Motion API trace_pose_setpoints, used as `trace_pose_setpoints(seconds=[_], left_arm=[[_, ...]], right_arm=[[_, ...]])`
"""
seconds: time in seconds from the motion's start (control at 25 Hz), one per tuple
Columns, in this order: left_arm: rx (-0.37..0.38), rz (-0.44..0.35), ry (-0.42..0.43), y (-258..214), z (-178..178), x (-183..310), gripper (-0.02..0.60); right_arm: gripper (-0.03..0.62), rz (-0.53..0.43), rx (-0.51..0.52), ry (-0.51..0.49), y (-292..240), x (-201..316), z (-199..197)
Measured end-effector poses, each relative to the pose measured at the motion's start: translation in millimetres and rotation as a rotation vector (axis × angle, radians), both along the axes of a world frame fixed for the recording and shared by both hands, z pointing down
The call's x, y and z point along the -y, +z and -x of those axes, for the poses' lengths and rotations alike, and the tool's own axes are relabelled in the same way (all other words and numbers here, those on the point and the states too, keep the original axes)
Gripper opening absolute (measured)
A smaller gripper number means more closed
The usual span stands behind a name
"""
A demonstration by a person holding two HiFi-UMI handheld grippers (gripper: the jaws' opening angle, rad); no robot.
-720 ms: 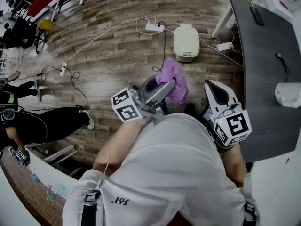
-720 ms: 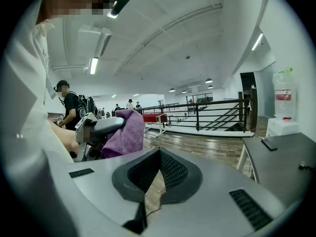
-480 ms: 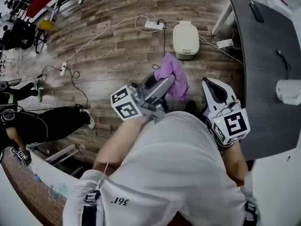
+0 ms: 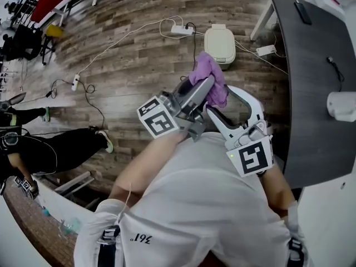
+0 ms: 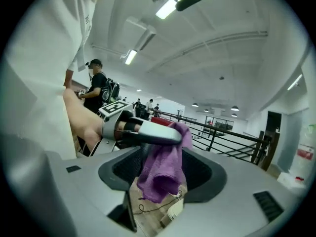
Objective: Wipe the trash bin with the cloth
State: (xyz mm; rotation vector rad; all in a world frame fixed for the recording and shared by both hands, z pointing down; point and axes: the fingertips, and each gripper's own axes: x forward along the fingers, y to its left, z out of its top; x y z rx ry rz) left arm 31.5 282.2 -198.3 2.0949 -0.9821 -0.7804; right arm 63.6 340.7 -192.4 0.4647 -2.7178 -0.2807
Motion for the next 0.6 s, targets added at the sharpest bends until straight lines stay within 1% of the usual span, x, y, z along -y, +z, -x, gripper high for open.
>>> trace_pose_setpoints(seconds=[0.12, 0.28, 0.36, 0.52, 0.6], left_arm=[[-0.054, -0.023, 0.012, -12.3, -7.9, 2.4, 0.093], [-0.079, -0.045, 0.023, -20.4, -14.8, -1.1, 0.136], [-0.09, -0.049, 0.029, -21.9, -19.3, -4.2, 0.161], [-0.107, -0.053, 0.044, -23.6, -23.5, -8.8, 0.172], [-0.12, -0.059, 0.066, -24.8, -26.0, -11.3, 0.172]], right_arm=[[0.245, -0.053, 0.013, 0.0, 0.6, 1.5, 17.0], [0.245, -0.085, 0.014, 0.066, 5.1, 11.0, 12.0], [0.244, -0.095, 0.012, 0.083, 8.5, 13.6, 8.1], [0.239, -0.088, 0.042, 0.07, 7.9, 10.9, 4.3], [0.212, -0.066, 0.081, 0.074, 4.2, 10.6, 0.4]])
